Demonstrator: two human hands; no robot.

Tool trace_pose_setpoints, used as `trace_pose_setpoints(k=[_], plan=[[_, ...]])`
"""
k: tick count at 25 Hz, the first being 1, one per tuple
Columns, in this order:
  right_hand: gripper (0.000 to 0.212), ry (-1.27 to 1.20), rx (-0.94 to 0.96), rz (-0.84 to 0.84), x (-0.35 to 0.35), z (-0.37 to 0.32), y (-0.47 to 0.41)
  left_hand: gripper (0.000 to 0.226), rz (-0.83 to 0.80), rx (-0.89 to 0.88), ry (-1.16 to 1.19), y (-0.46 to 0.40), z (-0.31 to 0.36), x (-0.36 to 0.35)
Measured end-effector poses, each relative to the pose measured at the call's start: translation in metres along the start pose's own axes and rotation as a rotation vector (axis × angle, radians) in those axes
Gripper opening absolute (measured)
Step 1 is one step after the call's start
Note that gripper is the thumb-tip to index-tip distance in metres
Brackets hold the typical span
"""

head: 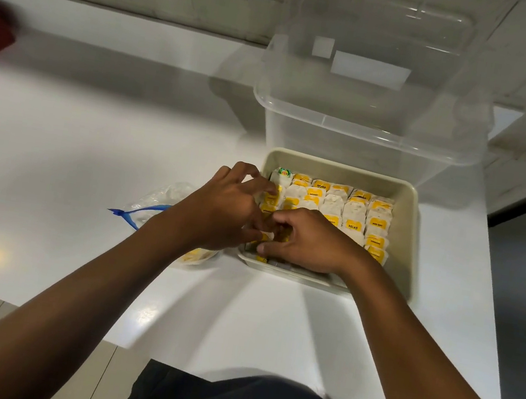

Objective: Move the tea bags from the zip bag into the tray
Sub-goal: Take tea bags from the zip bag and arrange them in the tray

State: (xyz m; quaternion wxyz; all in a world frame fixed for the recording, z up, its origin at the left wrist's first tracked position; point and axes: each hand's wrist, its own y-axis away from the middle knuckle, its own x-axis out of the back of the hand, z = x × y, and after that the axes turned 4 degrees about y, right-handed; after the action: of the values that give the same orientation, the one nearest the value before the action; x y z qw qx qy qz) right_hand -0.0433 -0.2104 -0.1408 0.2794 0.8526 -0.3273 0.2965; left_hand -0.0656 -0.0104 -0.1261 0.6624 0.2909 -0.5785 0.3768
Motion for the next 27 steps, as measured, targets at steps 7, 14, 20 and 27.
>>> trace_pose_setpoints(k=[7, 14, 20, 27], plan=[[0.015, 0.023, -0.131, -0.115, -0.008, -0.002, -0.009, 0.014, 0.033, 0.067, 0.058, 0.005, -0.007, 0.001], [0.012, 0.344, -0.196, 0.057, -0.016, -0.01, -0.026, 0.017, 0.081, 0.075, 0.126, 0.008, -0.005, -0.002], [0.013, 0.296, -0.237, -0.016, -0.018, -0.013, -0.03, 0.022, 0.084, 0.08, 0.125, 0.008, -0.005, -0.003], [0.005, 0.365, -0.249, 0.11, -0.018, -0.014, -0.028, 0.024, 0.084, 0.087, 0.125, 0.007, -0.005, -0.004]])
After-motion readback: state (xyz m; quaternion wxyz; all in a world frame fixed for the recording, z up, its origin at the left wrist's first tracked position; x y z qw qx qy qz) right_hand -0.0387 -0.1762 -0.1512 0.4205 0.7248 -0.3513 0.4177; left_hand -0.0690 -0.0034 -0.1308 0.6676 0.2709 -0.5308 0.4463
